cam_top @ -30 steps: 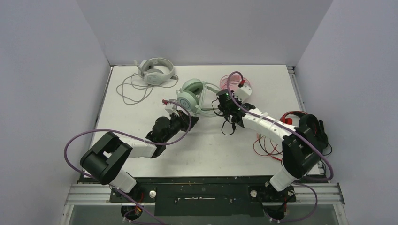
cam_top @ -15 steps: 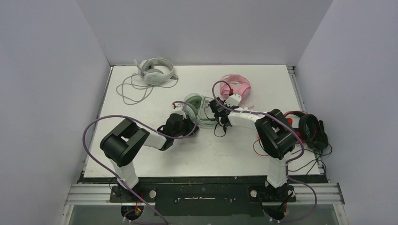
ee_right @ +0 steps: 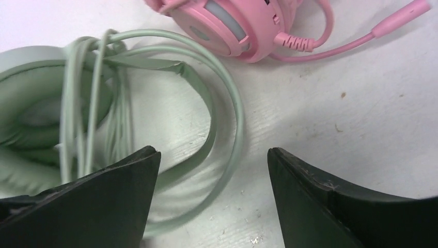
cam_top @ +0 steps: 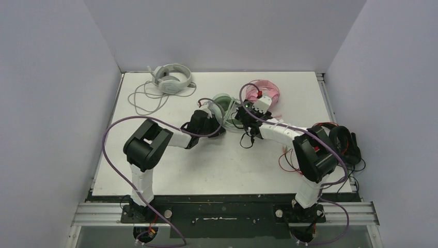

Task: Wrap the headphones
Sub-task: Place the headphones at the corner of the board.

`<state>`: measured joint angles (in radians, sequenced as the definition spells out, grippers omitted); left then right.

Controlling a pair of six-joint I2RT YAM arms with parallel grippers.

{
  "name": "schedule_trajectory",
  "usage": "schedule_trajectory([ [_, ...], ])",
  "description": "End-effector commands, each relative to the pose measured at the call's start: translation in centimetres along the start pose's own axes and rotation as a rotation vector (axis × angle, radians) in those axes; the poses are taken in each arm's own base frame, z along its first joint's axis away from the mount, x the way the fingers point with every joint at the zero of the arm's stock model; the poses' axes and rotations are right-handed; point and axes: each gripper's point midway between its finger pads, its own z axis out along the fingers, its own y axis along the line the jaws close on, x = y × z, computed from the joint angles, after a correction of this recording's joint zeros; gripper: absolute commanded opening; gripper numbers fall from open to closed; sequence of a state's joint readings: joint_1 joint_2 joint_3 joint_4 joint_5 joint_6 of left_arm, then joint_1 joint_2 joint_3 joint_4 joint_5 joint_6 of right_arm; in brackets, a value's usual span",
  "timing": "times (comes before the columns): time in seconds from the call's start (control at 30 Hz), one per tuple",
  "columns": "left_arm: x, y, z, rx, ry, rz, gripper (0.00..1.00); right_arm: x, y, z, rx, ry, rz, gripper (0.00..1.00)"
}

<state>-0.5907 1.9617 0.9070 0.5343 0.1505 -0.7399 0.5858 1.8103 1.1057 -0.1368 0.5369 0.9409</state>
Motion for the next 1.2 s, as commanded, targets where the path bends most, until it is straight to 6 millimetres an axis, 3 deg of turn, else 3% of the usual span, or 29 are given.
schedule_trajectory([
  [0.0,-2.4,-1.4,1.9,0.048,-0.012,0.008,0.00,-5.2,0.9,-3.0,-0.086,-0.113,0.040,0.81],
  [0.2,-5.0,-1.4,4.2,0.044,-0.037,-0.001,0.00,-7.2,0.1,-4.1,-0.162,-0.081,0.034,0.84],
  [0.37,-6.0,-1.5,6.3,0.044,-0.037,0.013,0.00,-10.1,-1.3,-6.6,-0.221,-0.155,0.051,0.84],
  [0.6,-7.5,-2.6,9.1,0.065,-0.025,0.035,0.00,-12.2,-3.1,-8.5,-0.240,-0.198,0.066,0.85],
  [0.67,-8.0,-2.6,9.5,0.055,-0.029,0.042,0.06,-12.3,-3.4,-8.7,-0.238,-0.195,0.066,0.85],
  [0.73,-8.3,-2.4,9.4,0.043,-0.023,0.052,0.21,-12.4,-3.7,-8.9,-0.237,-0.192,0.068,0.86],
  [0.9,-7.6,-2.1,7.0,0.003,0.048,0.074,0.38,-12.9,-4.4,-9.7,-0.237,-0.201,0.077,0.86],
  [1.1,-6.2,-1.8,1.2,-0.074,0.141,0.140,0.64,-13.5,-4.7,-10.6,-0.253,-0.212,0.085,0.87],
  [1.17,-6.4,-0.8,-0.9,-0.146,0.149,0.152,0.68,-13.7,-4.8,-10.8,-0.258,-0.214,0.082,0.87],
])
